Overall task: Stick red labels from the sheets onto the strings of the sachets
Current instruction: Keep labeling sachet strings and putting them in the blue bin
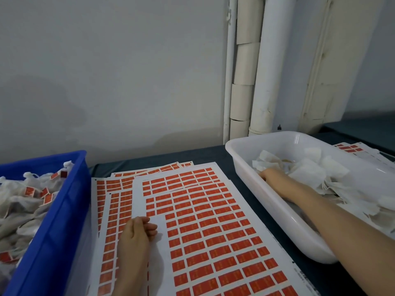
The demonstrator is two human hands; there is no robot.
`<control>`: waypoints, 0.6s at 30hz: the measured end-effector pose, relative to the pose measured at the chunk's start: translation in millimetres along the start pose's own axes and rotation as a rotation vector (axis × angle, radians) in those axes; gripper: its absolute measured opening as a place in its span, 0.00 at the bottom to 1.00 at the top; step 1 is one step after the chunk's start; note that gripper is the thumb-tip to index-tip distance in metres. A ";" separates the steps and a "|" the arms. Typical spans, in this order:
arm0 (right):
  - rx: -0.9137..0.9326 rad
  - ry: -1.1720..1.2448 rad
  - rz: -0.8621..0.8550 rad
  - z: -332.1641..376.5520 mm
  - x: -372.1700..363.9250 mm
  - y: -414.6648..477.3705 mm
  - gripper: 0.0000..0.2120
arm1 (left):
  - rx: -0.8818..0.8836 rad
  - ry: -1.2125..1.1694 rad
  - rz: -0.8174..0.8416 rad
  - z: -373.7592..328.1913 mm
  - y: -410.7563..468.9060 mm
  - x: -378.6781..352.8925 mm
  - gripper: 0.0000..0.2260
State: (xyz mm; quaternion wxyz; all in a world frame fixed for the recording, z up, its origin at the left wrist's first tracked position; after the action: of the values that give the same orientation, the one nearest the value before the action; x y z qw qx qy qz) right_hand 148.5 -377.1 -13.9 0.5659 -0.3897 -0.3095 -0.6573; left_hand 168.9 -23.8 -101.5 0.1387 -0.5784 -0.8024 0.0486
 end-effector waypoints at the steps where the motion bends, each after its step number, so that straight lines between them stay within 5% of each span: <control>1: 0.004 0.047 -0.030 -0.7 2.1 -1.8 0.10 | 0.000 -0.002 0.000 -0.1 -0.7 -0.1 0.12; 8: 0.096 0.183 -0.186 2.1 21.9 -2.4 0.06 | -0.010 0.010 0.012 -1.3 -4.4 0.1 0.13; 18: -0.005 0.418 -0.147 1.5 21.3 -6.2 0.03 | -0.001 -0.003 0.008 -0.1 -1.2 -0.4 0.13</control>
State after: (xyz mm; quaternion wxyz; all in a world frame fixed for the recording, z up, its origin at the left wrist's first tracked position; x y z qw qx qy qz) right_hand 141.4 -385.5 5.4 0.5672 -0.2228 -0.2113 -0.7642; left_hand 167.9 -24.6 -101.2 0.1371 -0.5817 -0.8002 0.0498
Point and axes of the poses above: each hand's wrist, its own y-axis towards the middle knuckle, its own x-axis out of the back of the hand, z = x × y, the point moved 5 cm from there along y, towards the middle knuckle, and after that the axes turned 15 degrees about x, right-handed, at the moved point
